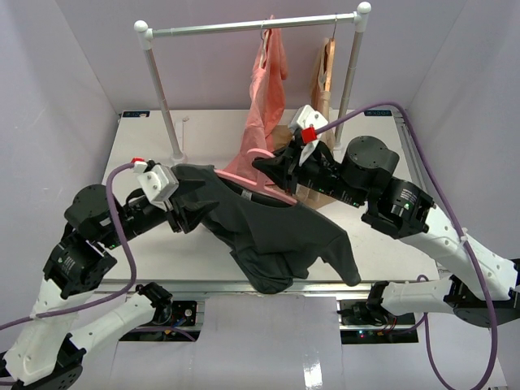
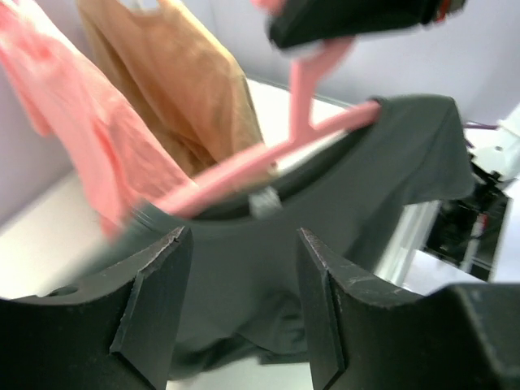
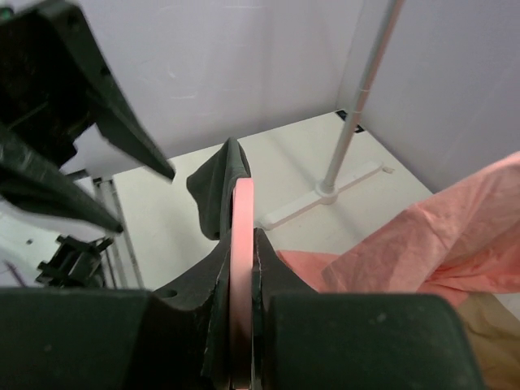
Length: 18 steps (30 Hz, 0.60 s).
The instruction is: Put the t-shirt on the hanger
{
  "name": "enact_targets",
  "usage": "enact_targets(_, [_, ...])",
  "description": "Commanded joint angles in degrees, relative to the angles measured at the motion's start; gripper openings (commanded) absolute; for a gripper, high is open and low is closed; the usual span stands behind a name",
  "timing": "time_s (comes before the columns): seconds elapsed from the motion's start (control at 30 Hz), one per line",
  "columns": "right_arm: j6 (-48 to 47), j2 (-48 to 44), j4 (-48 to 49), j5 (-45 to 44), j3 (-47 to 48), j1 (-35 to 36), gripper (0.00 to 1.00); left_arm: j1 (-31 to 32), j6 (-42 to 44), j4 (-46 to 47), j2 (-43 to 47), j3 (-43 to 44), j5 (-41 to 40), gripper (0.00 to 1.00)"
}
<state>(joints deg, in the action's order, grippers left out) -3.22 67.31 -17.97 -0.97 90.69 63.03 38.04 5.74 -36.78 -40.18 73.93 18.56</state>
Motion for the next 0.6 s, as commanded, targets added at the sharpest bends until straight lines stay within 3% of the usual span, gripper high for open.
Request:
enact_targets(0.0, [1.6,5.9,4.9,-10.3,7.2,-0.1,0.08,0.1,-9.5,2.4,-1.3,-4.7,4.3,0.64])
enact_targets(0.07, [4.1,8.3,3.6,-12.9,11.1,0.2,0.08,0.0,-13.3,2.8,-2.4,-6.0,4.1,0.64])
enact_targets(0.23, [6.3,11.0,12.9,-19.9,7.6,1.6,0.08,0.1,-19.5,6.8,-1.7,-9.4,6.8,0.6])
enact_targets(0.43, [6.2,20.1,18.8,-34.7,13.5,5.0,0.08,0.1,-22.8,8.9,6.4,-13.7,-7.2,0.64])
enact_targets(0.57, [1.7,26.5,25.6,-47.1,16.2,8.3,0.08,0.1,-23.3,6.7,7.4,-14.5,-11.7,0.65])
